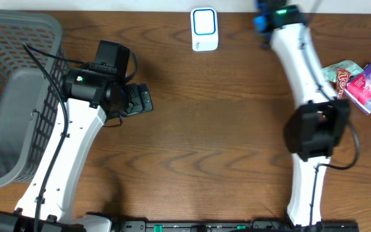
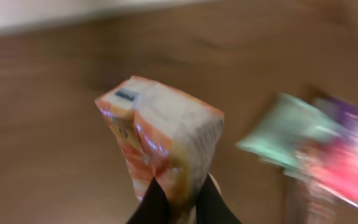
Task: Scan the item barcode
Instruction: 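Carry the orange box right and drop it with the other items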
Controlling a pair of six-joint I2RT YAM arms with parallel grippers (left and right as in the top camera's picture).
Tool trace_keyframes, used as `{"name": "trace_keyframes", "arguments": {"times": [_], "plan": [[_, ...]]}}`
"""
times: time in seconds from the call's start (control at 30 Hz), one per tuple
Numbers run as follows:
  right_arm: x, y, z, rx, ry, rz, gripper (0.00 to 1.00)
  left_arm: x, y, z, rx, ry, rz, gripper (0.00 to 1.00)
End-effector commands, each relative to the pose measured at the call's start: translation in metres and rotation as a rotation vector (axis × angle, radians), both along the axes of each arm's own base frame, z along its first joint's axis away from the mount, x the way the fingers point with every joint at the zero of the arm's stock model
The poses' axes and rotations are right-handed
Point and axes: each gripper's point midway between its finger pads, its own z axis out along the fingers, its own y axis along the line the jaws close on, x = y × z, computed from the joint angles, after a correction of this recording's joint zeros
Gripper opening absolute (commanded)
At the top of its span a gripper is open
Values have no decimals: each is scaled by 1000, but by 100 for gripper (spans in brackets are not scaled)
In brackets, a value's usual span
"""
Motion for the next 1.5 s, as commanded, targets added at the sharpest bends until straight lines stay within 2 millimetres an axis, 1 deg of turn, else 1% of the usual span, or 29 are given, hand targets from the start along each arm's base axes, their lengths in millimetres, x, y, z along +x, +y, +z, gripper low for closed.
{"name": "trace_keyframes", "arguments": {"times": [0.0, 0.1, 0.17, 0.27, 0.37, 0.5, 0.57, 0.67, 0.77, 0.8, 0.83, 0.9, 0.97, 1.03, 1.13, 1.23, 1.3, 1.37, 1.47], "plan": [[-25, -74, 16, -121, 37, -167, 1, 2, 3, 0, 21, -2, -8, 98], [-46, -118, 8, -119, 109, -248, 1, 2, 3, 0, 21, -2, -8, 98], [-57, -140, 1, -92, 137, -286, 1, 2, 3, 0, 21, -2, -8, 98], [-70, -161, -14, -21, 175, -319, 1, 2, 3, 0, 21, -2, -8, 98], [-87, -180, -23, 9, 211, -376, 1, 2, 3, 0, 21, -2, -8, 98], [-109, -203, -27, 22, 259, -439, 1, 2, 3, 0, 21, -2, -8, 98], [-118, -209, -29, 42, 284, -454, 1, 2, 3, 0, 21, -2, -8, 98], [-128, -208, -36, 106, 318, -455, 1, 2, 3, 0, 21, -2, -8, 98], [-131, -201, -41, 168, 335, -443, 1, 2, 3, 0, 21, -2, -8, 98], [-132, -199, -42, 176, 341, -442, 6, 2, 3, 0, 21, -2, -8, 98], [-133, -198, -43, 179, 347, -441, 19, 2, 3, 0, 21, -2, -8, 98], [-136, -197, -45, 182, 362, -442, 54, 2, 3, 0, 21, -2, -8, 98], [-139, -196, -45, 183, 376, -443, 68, 2, 3, 0, 21, -2, -8, 98], [-141, -195, -45, 186, 385, -443, 88, 2, 4, 0, 21, -2, -8, 98], [-145, -190, -47, 209, 408, -437, 99, 2, 3, 0, 21, -2, -8, 98], [-148, -182, -46, 252, 417, -425, 99, 2, 3, 0, 21, -2, -8, 98], [-147, -175, -39, 285, 400, -412, 99, 2, 3, 0, 21, -2, -8, 97], [-144, -167, -26, 321, 360, -392, 99, 2, 3, 0, 21, -2, -8, 98], [-144, -157, -1, 359, 292, -365, 99, 2, 3, 0, 21, -2, -8, 98]]}}
